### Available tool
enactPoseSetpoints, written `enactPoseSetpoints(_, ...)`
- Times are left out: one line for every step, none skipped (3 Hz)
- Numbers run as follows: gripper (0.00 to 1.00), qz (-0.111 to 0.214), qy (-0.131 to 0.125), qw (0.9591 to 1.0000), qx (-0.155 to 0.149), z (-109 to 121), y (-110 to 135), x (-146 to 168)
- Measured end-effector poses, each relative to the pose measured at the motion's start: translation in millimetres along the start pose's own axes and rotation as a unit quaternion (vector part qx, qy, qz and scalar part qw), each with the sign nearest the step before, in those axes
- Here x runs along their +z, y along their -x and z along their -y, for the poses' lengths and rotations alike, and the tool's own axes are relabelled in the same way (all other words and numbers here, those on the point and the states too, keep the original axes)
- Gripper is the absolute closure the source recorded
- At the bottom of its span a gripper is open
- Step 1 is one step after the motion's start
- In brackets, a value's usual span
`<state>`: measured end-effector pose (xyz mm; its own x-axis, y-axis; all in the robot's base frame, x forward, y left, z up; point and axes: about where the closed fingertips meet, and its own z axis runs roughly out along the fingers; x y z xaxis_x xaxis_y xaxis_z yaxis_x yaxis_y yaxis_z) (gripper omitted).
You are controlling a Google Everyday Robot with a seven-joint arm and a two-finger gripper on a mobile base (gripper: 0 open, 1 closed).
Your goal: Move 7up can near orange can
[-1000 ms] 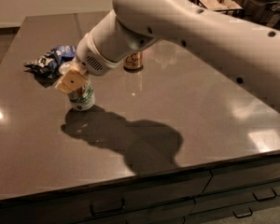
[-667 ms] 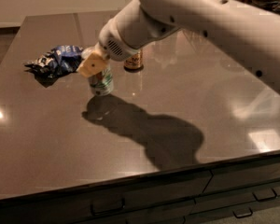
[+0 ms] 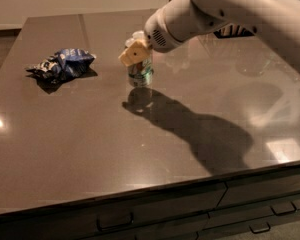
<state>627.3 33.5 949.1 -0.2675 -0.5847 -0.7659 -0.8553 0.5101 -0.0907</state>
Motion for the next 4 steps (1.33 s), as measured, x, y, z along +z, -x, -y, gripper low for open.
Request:
enactPoseSetpoints(1.0, 0.002, -0.013, 0.9995, 0.028, 30.6, -15.0, -1.9)
enactPoseSetpoints(0.83, 0.005, -0.018, 0.9987, 0.047, 50.3, -25.3, 0.9)
enactPoseSetpoints(0.59, 0.002, -0.021, 0.9982, 0.056, 61.9, -35.2, 1.8)
enactPoseSetpoints(0.36, 0.002, -0.019, 0.9983, 0.055, 60.4, -34.4, 3.7)
